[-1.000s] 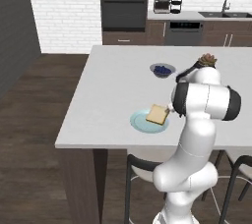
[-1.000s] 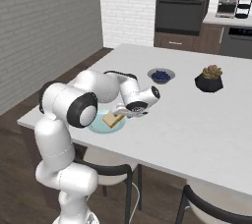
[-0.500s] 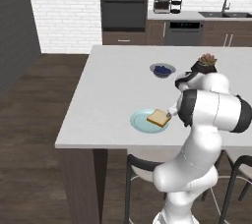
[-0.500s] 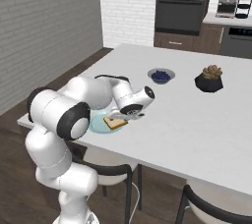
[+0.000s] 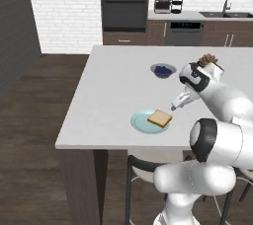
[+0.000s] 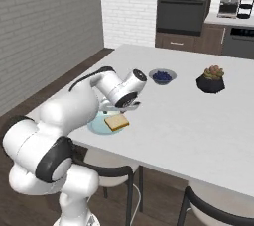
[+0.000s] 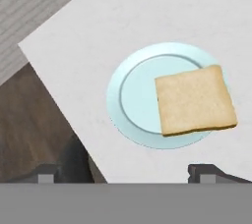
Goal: Start the toaster. Once the lever pops up, take the bread to the plate on the dining counter.
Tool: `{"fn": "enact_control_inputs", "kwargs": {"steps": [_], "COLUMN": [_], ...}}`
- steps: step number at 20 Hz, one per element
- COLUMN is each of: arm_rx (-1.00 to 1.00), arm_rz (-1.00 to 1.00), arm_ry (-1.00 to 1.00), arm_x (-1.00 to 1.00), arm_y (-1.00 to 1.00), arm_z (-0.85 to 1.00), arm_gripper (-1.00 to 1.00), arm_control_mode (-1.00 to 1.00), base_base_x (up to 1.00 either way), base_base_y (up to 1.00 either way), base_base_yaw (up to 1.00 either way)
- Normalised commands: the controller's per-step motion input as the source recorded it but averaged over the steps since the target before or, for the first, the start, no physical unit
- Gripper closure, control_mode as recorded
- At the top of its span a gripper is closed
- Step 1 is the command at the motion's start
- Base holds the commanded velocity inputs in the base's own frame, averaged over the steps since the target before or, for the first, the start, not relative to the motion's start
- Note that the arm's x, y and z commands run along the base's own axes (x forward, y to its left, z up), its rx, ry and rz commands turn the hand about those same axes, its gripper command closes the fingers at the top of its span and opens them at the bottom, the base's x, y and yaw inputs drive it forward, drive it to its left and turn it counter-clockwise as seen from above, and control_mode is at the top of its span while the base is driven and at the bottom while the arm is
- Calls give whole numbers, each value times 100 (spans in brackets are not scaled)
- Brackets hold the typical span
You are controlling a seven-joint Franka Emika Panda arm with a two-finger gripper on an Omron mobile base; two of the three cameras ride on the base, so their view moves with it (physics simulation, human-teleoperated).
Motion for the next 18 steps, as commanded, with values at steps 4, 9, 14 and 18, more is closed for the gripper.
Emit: {"fn": "enact_control_inputs", "kwargs": {"steps": [4,9,14,18], "arm_rx": [-24,-17,-6,-1], "arm_rz": [-30,-33,-25,-20], "arm_ry": [0,-4,-8,-7], "arm_x": [-100,-100,-100,-100], "arm_y": [10,12,3,16], "arm_z": [92,56,52,67], "arm_gripper": [-100,-100,-100,-100], "arm_control_mode": [-100,-100,-100,-100], "base_base_x": [0,0,0,0], "base_base_y": [0,0,0,0], "base_base_yaw": [0,0,0,0]}}
